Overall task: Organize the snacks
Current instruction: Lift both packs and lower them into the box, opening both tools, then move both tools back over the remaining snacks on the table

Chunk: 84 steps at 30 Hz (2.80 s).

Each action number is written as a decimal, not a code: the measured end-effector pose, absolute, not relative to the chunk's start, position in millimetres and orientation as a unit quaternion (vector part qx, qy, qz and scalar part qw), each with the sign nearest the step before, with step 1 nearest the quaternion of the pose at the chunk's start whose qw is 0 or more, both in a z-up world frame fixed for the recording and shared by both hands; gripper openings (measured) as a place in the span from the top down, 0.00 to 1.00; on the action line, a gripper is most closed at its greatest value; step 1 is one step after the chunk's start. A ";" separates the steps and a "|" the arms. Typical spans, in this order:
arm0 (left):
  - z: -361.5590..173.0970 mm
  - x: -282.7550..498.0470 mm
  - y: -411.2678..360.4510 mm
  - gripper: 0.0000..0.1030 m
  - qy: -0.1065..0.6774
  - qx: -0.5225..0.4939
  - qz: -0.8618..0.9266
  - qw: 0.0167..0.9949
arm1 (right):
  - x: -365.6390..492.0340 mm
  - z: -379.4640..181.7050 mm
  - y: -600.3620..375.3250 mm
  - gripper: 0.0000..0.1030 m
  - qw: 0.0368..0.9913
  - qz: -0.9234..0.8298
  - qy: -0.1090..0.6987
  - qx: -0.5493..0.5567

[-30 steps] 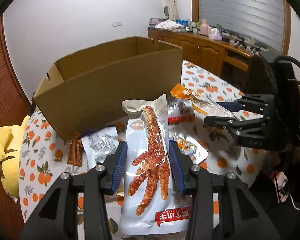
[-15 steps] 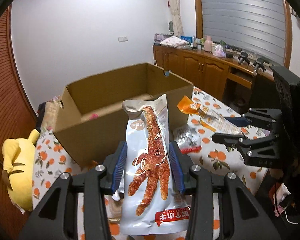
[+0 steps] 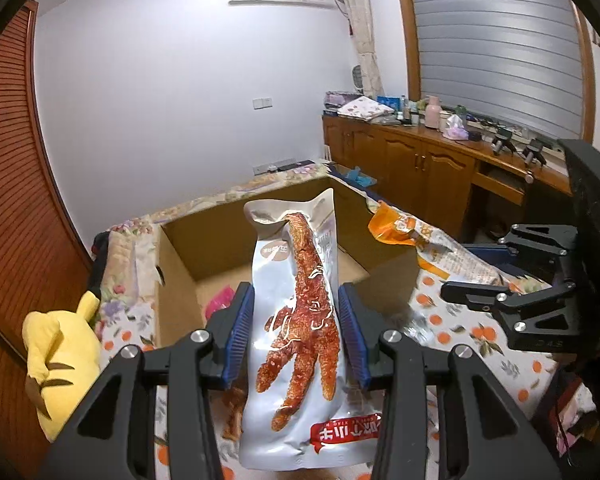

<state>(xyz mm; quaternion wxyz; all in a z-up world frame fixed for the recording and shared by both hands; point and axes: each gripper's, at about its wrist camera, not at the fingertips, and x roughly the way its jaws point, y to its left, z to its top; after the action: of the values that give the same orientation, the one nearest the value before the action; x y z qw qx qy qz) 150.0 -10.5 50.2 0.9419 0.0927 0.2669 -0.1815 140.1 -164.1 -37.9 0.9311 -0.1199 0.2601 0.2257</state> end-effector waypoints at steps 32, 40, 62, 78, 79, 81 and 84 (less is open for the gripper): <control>9.2 295.5 6.8 0.53 0.323 0.089 -0.149 0.930 | 305.6 -51.1 -107.6 0.58 0.902 0.248 0.301 -0.187; 7.3 300.3 1.4 0.45 0.328 0.093 -0.151 0.928 | 307.7 -50.8 -105.0 0.57 0.900 0.245 0.308 -0.189; 35.2 231.2 24.4 0.27 0.284 0.066 -0.162 0.943 | 244.8 -34.3 -122.6 0.53 0.912 0.254 0.290 -0.141; 1.8 149.5 35.0 0.24 0.307 0.053 -0.166 0.936 | 166.2 -74.2 -127.4 0.39 0.907 0.239 0.327 -0.112; -2.8 146.5 34.9 0.24 0.310 0.052 -0.167 0.935 | 163.1 -78.6 -128.6 0.39 0.906 0.238 0.332 -0.110; -11.6 141.1 34.0 0.24 0.319 0.049 -0.167 0.932 | 156.9 -88.6 -129.2 0.39 0.904 0.235 0.341 -0.106; -21.0 134.5 32.0 0.24 0.326 0.045 -0.168 0.929 | 147.2 -102.1 -130.7 0.39 0.902 0.228 0.351 -0.103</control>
<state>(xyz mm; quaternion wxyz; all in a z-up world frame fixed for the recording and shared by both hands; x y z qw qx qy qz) 134.5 32.0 -21.0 0.9292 0.0454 0.3261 -0.1678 147.2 -130.7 -102.1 0.9021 -0.1033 0.3513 0.2282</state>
